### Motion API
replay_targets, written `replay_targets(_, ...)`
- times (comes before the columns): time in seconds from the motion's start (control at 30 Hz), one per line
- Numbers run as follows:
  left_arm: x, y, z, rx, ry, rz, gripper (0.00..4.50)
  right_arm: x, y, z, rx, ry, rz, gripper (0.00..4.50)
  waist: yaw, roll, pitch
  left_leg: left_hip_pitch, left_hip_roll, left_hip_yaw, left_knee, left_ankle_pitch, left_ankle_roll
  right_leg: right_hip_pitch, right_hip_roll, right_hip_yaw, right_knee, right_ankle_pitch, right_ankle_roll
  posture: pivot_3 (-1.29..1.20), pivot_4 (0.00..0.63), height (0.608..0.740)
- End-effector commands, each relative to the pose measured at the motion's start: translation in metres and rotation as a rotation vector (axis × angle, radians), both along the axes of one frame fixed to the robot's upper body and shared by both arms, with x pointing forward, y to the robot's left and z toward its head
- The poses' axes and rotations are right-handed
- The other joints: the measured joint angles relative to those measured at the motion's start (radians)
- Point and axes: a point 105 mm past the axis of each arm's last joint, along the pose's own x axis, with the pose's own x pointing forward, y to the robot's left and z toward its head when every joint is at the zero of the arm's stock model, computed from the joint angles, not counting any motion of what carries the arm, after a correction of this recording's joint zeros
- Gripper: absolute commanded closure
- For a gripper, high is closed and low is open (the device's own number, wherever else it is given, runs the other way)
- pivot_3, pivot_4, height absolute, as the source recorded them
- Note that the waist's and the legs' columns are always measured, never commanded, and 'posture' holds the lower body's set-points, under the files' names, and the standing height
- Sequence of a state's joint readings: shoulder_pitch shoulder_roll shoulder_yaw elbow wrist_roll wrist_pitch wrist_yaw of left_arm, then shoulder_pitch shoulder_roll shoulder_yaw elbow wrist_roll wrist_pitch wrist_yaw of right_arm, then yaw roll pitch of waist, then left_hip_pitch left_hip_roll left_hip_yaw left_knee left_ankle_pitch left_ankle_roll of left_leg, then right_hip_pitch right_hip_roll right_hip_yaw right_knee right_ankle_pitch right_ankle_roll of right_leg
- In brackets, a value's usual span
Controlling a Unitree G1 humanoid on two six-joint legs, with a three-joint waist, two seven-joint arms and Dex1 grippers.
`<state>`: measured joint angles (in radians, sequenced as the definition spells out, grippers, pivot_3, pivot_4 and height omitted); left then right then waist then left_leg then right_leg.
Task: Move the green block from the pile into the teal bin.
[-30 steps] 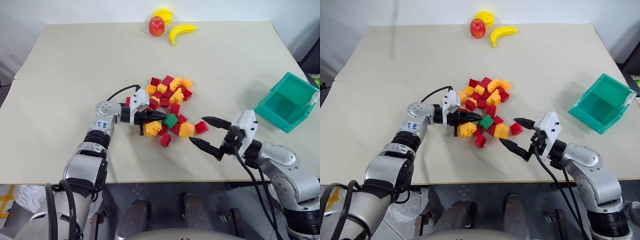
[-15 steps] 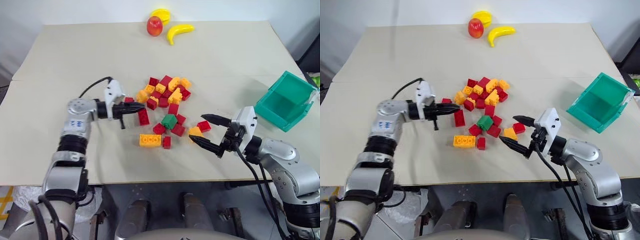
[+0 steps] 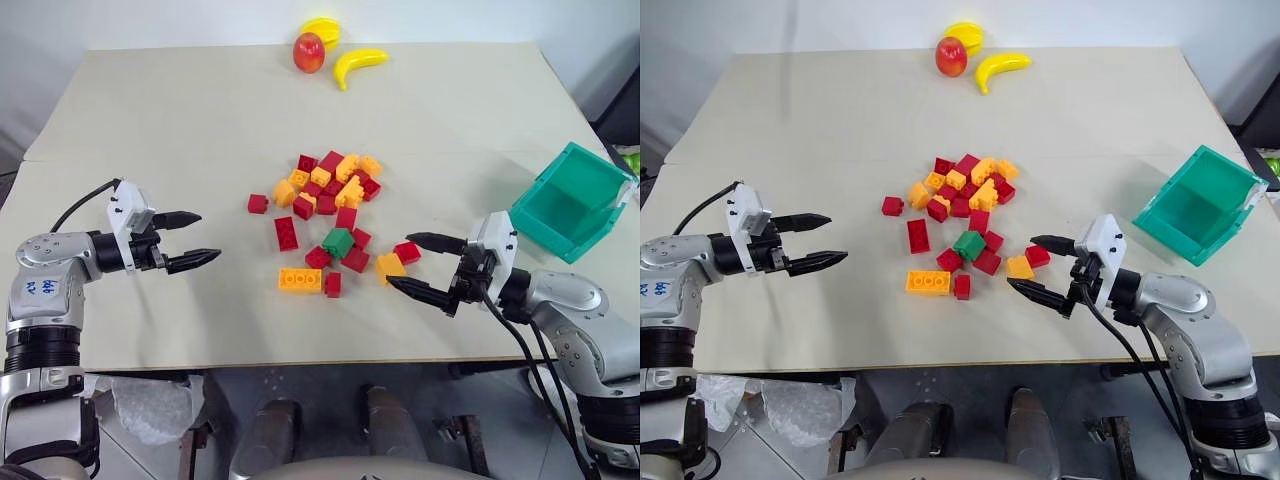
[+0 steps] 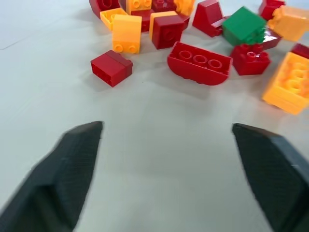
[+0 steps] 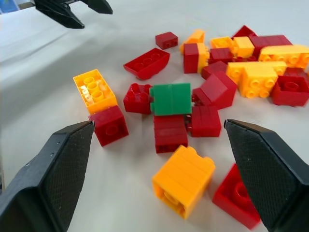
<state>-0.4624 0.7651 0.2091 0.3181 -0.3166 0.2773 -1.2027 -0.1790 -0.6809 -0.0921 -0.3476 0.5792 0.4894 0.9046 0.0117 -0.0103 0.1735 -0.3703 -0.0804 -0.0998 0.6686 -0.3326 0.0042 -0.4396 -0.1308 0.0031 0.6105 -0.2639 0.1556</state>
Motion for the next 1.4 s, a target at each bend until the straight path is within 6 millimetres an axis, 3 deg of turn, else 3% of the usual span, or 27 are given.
replay_targets(0.03, -0.001, -0.011, 0.018, -0.015, -0.077, -0.050, 0.03, -0.002, 0.001, 0.011, 0.006, -0.033, 0.016, 0.00, 0.001, 0.000, 0.000, 0.000, 0.000, 0.000, 0.000, 0.000, 0.000, 0.000, 0.000, 0.000, 0.000, 0.000, 0.000, 0.00, 0.150, 0.740)
replay_targets(0.3, 0.000, -0.028, 0.015, -0.054, -0.062, -0.114, 0.03, -0.008, 0.007, 0.014, -0.004, -0.030, 0.031, 0.00, -0.002, 0.000, 0.000, 0.000, 0.001, 0.000, -0.001, 0.000, 0.000, 0.000, 0.001, 0.000, 0.000, 0.000, 0.000, 0.00, 0.150, 0.740)
replay_targets(0.43, -0.001, -0.032, 0.012, -0.074, -0.052, -0.146, 0.03, -0.008, 0.029, 0.013, -0.055, -0.008, 0.066, 0.00, -0.009, 0.000, 0.000, 0.000, 0.001, 0.000, -0.001, 0.000, 0.000, -0.001, 0.001, 0.000, 0.000, 0.000, 0.000, 0.00, 0.150, 0.740)
replay_targets(0.53, -0.001, -0.027, 0.011, -0.087, -0.052, -0.152, 0.03, 0.005, 0.053, 0.006, -0.146, 0.022, 0.082, 0.00, -0.018, 0.000, 0.000, 0.000, 0.002, 0.002, 0.000, 0.000, -0.001, -0.001, 0.001, 0.000, 0.000, 0.001, -0.002, 0.00, 0.150, 0.740)
replay_targets(0.7, -0.002, -0.025, 0.011, -0.122, -0.059, -0.176, 0.03, 0.030, 0.072, -0.001, -0.233, 0.052, 0.054, 0.00, -0.015, 0.000, 0.000, 0.000, 0.003, 0.002, -0.001, 0.001, -0.003, -0.004, 0.002, 0.000, 0.001, 0.001, -0.003, 0.00, 0.150, 0.740)
replay_targets(0.87, -0.010, -0.026, 0.010, -0.145, -0.174, -0.235, 0.03, 0.063, 0.095, -0.014, -0.285, 0.100, -0.004, 0.00, -0.017, 0.000, 0.000, -0.001, 0.003, 0.002, -0.001, 0.001, -0.003, -0.004, 0.002, 0.000, 0.002, 0.002, -0.004, 0.00, 0.150, 0.740)
replay_targets(1.07, -0.022, -0.029, 0.006, -0.193, -0.186, -0.272, 0.03, 0.075, 0.113, -0.027, -0.317, 0.117, 0.018, 0.00, -0.035, 0.000, 0.000, -0.001, 0.003, 0.002, -0.002, 0.001, -0.003, -0.005, 0.002, -0.001, 0.002, 0.002, -0.004, 0.00, 0.150, 0.740)
replay_targets(1.17, -0.026, -0.030, 0.004, -0.201, -0.180, -0.271, 0.00, 0.078, 0.117, -0.025, -0.305, 0.128, 0.018, 0.54, -0.040, 0.000, 0.000, -0.001, 0.003, 0.002, -0.001, 0.001, -0.003, -0.005, 0.002, -0.001, 0.002, 0.002, -0.004, 0.00, 0.150, 0.740)
replay_targets(1.3, -0.029, -0.029, 0.004, -0.205, -0.183, -0.272, 0.00, 0.075, 0.117, -0.016, -0.274, 0.113, 0.041, 1.74, -0.041, 0.000, 0.000, 0.000, 0.003, 0.002, 0.000, 0.002, -0.004, -0.005, 0.002, -0.001, 0.006, 0.002, -0.004, 0.00, 0.150, 0.740)
replay_targets(1.4, -0.029, -0.029, 0.004, -0.205, -0.181, -0.270, 0.00, 0.070, 0.114, -0.010, -0.260, 0.112, 0.063, 2.38, -0.041, 0.000, 0.000, 0.000, 0.003, 0.002, 0.000, 0.002, -0.004, -0.005, 0.003, 0.000, 0.006, 0.002, -0.005, 0.00, 0.150, 0.740)
